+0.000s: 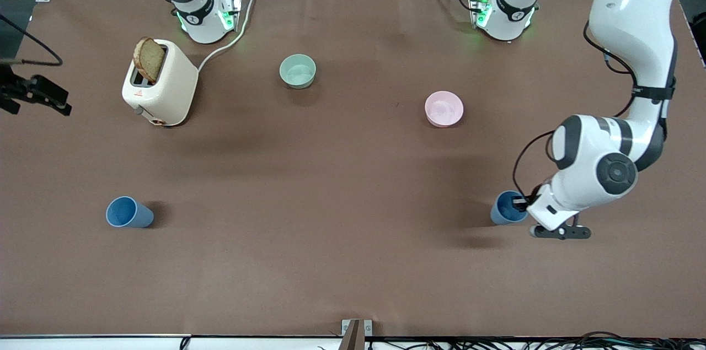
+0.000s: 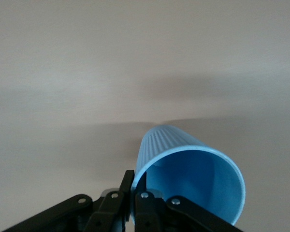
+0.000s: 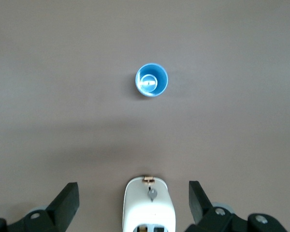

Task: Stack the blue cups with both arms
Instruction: 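Move the cup to center with the left gripper while the right gripper reaches, then release the cup with the left gripper while the right gripper grasps cup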

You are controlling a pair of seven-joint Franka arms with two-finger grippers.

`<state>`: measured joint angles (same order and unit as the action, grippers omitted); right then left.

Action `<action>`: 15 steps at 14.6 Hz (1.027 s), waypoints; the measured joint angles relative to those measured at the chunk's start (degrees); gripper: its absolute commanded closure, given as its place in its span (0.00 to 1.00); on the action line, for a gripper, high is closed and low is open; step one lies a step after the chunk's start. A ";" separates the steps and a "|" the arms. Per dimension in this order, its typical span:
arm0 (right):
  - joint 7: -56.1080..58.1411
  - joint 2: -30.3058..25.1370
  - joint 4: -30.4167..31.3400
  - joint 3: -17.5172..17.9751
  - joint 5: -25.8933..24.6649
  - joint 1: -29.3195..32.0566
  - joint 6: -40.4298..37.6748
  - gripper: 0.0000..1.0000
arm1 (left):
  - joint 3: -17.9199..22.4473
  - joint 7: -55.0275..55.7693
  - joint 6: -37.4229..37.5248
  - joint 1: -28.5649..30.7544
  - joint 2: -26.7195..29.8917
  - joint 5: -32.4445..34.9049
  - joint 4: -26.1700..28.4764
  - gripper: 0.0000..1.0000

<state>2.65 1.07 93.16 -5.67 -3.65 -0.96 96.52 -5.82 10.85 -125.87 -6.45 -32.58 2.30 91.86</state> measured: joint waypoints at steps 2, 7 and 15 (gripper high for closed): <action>0.01 3.77 0.29 -0.29 0.14 1.11 4.21 0.00 | -0.25 8.70 0.09 -6.13 1.30 0.00 -0.62 0.99; 4.76 16.09 0.79 -0.35 4.74 5.11 16.99 0.00 | -0.56 27.75 0.44 -20.63 1.27 -0.03 -1.99 0.99; 11.08 34.40 0.38 -0.34 5.63 6.69 31.71 0.04 | -0.64 42.15 -3.66 -31.20 -8.61 -0.18 -5.36 0.20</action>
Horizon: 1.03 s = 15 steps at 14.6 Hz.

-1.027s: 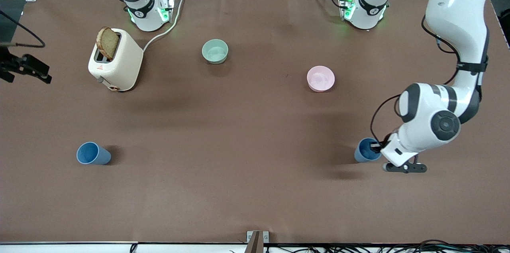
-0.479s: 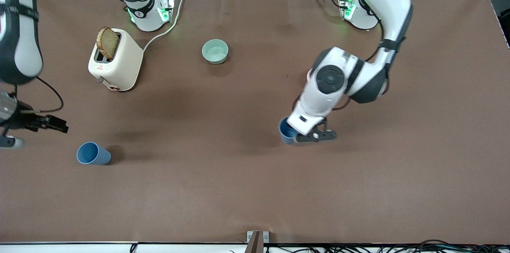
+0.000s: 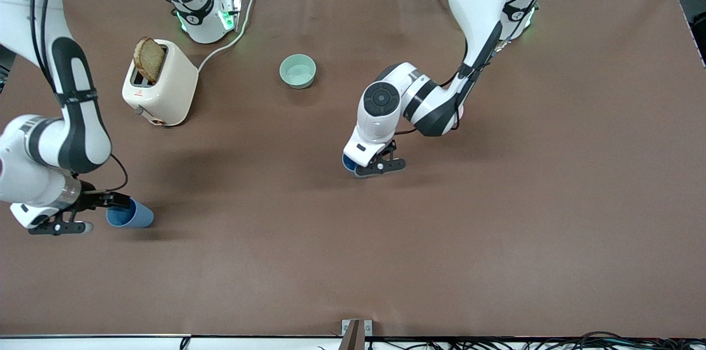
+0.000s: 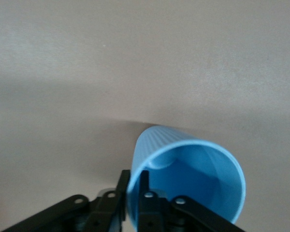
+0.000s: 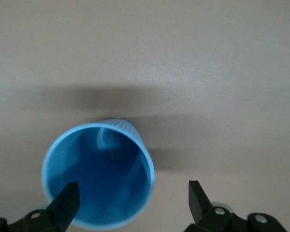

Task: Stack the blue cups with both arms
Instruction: 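Release the cup with the left gripper while the right gripper grasps cup, then carry the second blue cup over the centered cup with the right gripper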

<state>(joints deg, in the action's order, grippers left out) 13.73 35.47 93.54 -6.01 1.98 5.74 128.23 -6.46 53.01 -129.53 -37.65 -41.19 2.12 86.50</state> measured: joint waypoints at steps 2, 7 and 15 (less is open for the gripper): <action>0.25 1.03 -0.28 0.04 0.01 0.00 0.19 0.56 | 0.10 0.00 -0.47 0.41 -0.60 -0.04 -1.01 0.00; 0.39 1.03 -1.00 0.09 0.05 0.00 -0.24 0.97 | 2.08 -0.34 6.61 2.45 6.03 -0.01 -6.99 0.00; 0.07 -1.13 -2.92 0.46 0.19 -0.80 -7.12 0.98 | 3.40 -27.86 31.05 20.46 29.12 0.02 -7.77 0.00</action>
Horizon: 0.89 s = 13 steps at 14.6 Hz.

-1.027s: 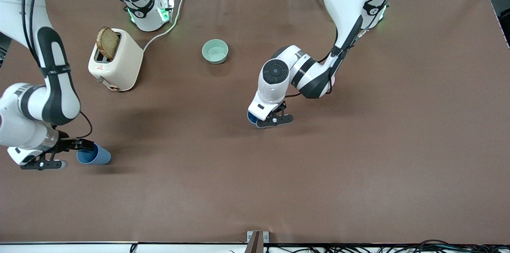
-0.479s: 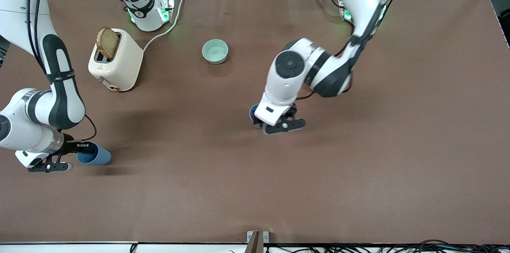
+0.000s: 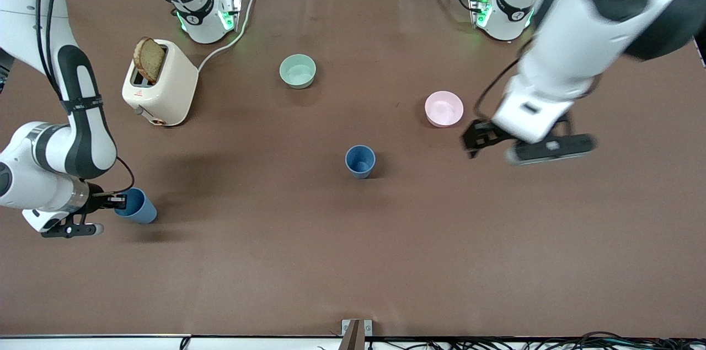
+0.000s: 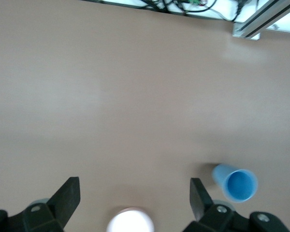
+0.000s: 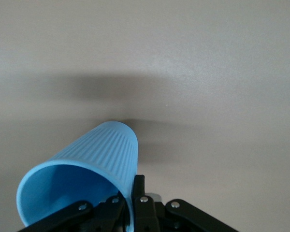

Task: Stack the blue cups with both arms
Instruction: 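Carry the second blue cup over the centered cup with the right gripper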

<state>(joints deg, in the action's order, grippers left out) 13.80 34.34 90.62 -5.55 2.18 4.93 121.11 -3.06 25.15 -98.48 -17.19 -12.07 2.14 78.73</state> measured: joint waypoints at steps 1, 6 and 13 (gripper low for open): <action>-0.91 -1.91 -0.53 0.18 0.09 -0.61 -2.71 0.98 | 0.00 -4.19 2.39 2.38 1.78 0.00 0.21 0.00; -16.33 -13.09 -0.96 1.10 2.19 -11.85 -16.45 0.99 | -0.27 -17.11 7.57 10.95 7.80 -0.06 3.27 0.00; -40.32 -14.10 -0.53 1.40 12.60 -30.30 -12.96 0.99 | -6.44 -18.64 7.66 17.97 14.15 -0.17 12.85 0.00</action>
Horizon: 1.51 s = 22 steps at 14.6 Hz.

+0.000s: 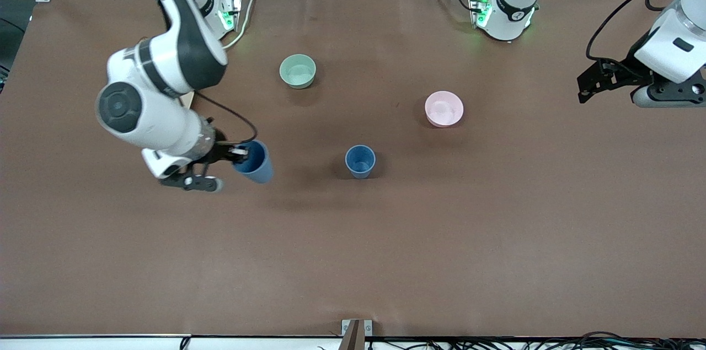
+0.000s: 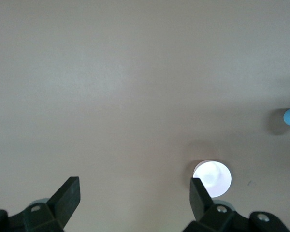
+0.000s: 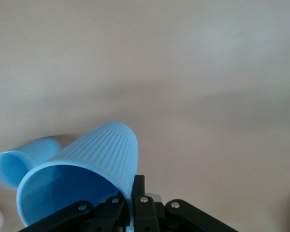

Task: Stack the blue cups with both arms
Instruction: 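Carry the second blue cup over the centered cup with the right gripper, then lower the cup into the other cup and open the right gripper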

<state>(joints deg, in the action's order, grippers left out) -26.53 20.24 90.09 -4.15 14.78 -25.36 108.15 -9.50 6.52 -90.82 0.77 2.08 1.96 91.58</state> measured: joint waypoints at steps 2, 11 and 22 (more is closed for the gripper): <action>-3.85 0.80 -0.17 -0.04 4.53 -2.92 2.54 0.99 | -0.41 0.00 0.06 0.05 1.28 0.00 1.05 0.00; -13.12 7.98 -2.64 -0.06 6.40 -13.39 11.76 0.99 | -0.57 -0.65 0.94 0.54 2.11 0.00 1.59 0.00; -15.64 10.23 -2.69 -0.08 6.44 -16.96 15.02 0.98 | -0.61 -0.65 1.16 0.73 2.62 0.00 1.59 0.00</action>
<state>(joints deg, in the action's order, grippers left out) -42.17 30.47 87.40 -4.23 21.22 -42.32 123.17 -10.12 5.86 -89.66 1.51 4.70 1.96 93.17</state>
